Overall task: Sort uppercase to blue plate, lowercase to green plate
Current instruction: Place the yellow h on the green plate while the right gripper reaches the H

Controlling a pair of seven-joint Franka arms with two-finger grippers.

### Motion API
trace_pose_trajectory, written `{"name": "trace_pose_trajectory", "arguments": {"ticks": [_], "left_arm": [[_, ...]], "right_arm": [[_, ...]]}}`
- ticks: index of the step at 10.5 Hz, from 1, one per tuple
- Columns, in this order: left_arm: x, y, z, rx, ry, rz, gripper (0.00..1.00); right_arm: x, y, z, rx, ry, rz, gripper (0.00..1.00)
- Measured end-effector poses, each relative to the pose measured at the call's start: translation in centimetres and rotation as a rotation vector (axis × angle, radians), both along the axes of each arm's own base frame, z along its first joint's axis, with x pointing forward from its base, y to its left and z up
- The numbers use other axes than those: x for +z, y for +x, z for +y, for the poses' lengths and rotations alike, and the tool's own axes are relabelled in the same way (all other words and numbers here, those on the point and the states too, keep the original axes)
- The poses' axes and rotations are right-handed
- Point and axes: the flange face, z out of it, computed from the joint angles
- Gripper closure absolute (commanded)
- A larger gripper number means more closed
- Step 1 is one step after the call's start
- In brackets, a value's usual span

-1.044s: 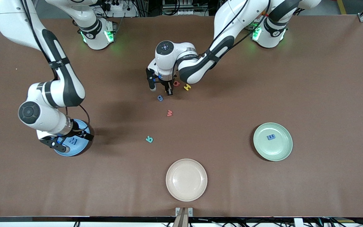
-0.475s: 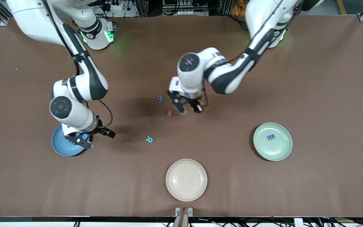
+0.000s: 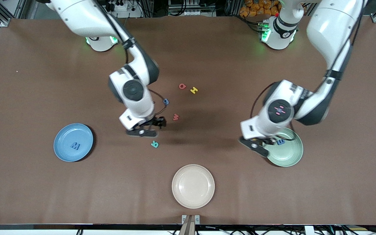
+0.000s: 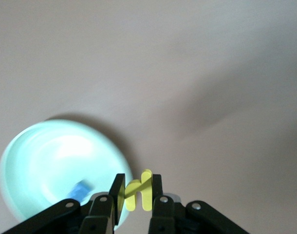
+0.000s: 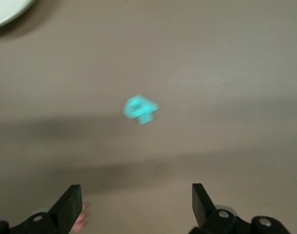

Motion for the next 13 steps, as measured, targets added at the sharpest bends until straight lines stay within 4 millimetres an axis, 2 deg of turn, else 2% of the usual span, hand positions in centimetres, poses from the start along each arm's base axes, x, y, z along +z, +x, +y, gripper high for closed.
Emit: {"name": "trace_pose_trajectory", "arguments": {"ticks": [1,2,3,4,5,7,8,10,13], "left_arm": [[-0.9,0.8,3.1,0.036,0.024,0.009,1.0],[-2.0,1.1,5.1,0.058,0.045,0.023,0.92],[-3.1,1.1,6.3,0.074,0.061,0.038,0.67],[-4.2,1.1,7.2,0.086,0.072,0.055,0.11],[-5.2,1.0,7.7,0.095,0.077,0.069,0.0],[-5.7,1.0,7.9,0.107,0.078,0.075,0.0],[-5.5,1.1,7.7,0.114,0.076,0.07,0.0],[-4.8,1.6,7.7,0.119,0.072,0.054,0.0],[-4.0,2.4,8.8,0.14,0.078,0.033,0.0]], "right_arm": [[-0.5,-2.4,3.6,0.093,-0.023,-0.013,0.0],[-1.3,-5.5,7.3,0.19,-0.042,-0.018,0.0],[-2.0,-8.5,10.4,0.271,-0.053,-0.014,0.0],[-2.6,-11.8,13.2,0.355,-0.059,-0.008,0.0],[-3.2,-14.9,15.5,0.433,-0.066,-0.003,0.0],[-3.8,-20.1,18.9,0.622,-0.082,0.007,0.0],[-4.0,-21.7,19.8,0.725,-0.092,0.016,0.0],[-4.4,-22.7,20.1,0.874,-0.108,0.034,0.0],[-5.3,-22.0,19.2,1.01,-0.131,0.063,0.0]]}}
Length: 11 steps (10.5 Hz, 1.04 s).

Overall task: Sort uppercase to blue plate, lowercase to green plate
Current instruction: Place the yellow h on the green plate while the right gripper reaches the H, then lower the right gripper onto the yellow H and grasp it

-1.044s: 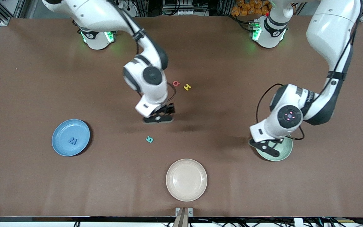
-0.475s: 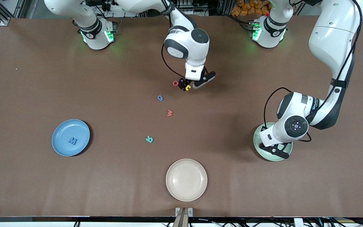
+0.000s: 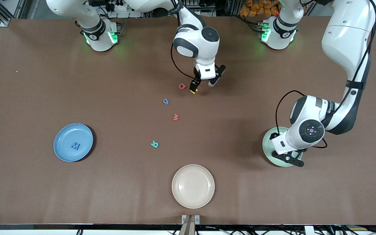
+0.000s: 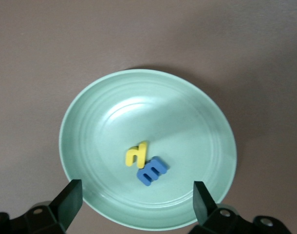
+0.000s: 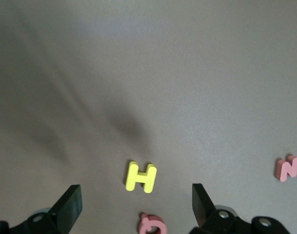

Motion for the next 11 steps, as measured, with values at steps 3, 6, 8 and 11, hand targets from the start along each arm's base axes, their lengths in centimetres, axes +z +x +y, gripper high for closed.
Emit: {"name": "trace_pose_trajectory", "arguments": {"ticks": [3,6,8,11], "left_arm": [[-0.3,0.0,0.2,0.003,0.003,0.005,0.0],[-1.3,-0.3,-0.4,-0.005,0.003,0.02,0.0],[-1.6,-0.4,-0.7,-0.007,0.004,0.024,0.0],[-1.7,-0.5,-0.7,-0.007,0.004,0.026,0.0]], "right_arm": [[-1.7,0.6,-1.2,0.024,0.038,0.002,0.0],[-4.0,-0.4,-2.5,-0.092,0.092,0.066,0.0],[-4.0,-0.7,-2.3,-0.151,0.101,0.076,0.0],[-4.0,-0.8,-2.3,-0.156,0.1,0.078,0.0]]}}
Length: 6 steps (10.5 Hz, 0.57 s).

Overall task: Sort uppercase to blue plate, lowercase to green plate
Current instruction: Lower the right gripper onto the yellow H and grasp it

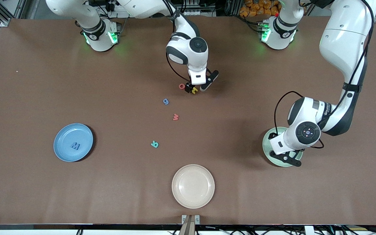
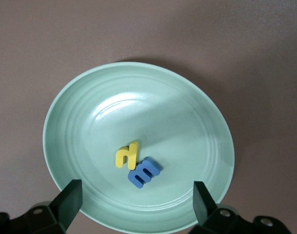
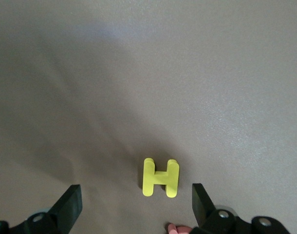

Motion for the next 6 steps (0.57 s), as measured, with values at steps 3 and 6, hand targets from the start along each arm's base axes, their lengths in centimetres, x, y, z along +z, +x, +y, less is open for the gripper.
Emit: {"name": "trace_pose_trajectory", "arguments": {"ticks": [3,6], "left_arm": [[0.02,-0.01,-0.1,0.001,0.0,-0.001,0.0],[0.67,0.29,-0.1,0.023,0.0,-0.018,0.0]], "right_arm": [[-0.07,0.17,-0.16,0.011,-0.002,-0.001,0.0],[-0.08,0.74,-0.45,0.031,-0.002,-0.012,0.0]]}}
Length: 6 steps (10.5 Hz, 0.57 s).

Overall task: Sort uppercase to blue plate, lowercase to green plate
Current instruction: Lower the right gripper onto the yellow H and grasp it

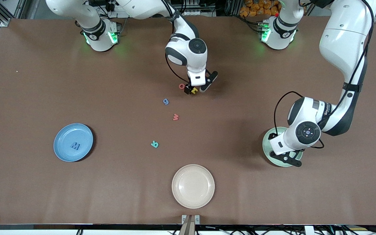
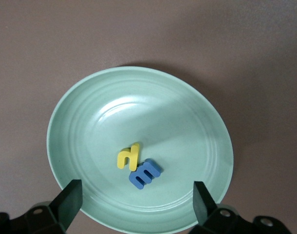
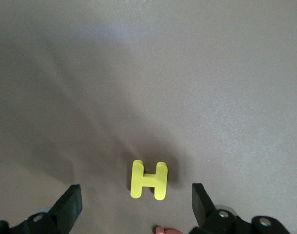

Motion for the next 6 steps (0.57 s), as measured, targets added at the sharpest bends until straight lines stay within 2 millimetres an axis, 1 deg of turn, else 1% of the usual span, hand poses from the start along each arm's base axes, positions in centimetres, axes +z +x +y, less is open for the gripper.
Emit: {"name": "trace_pose_trajectory", "arguments": {"ticks": [2,5,6], "left_arm": [[0.9,0.2,0.0,0.01,0.0,-0.016,0.0],[1.5,0.3,0.0,0.02,-0.004,-0.026,0.0],[2.3,0.3,-0.2,0.038,-0.025,-0.031,0.0]], "right_arm": [[-0.1,0.0,0.0,0.002,0.002,-0.002,0.0],[-0.8,-0.1,-0.1,0.002,0.016,-0.007,0.0],[-1.2,-0.1,-0.2,0.001,0.014,-0.006,0.0]]}}
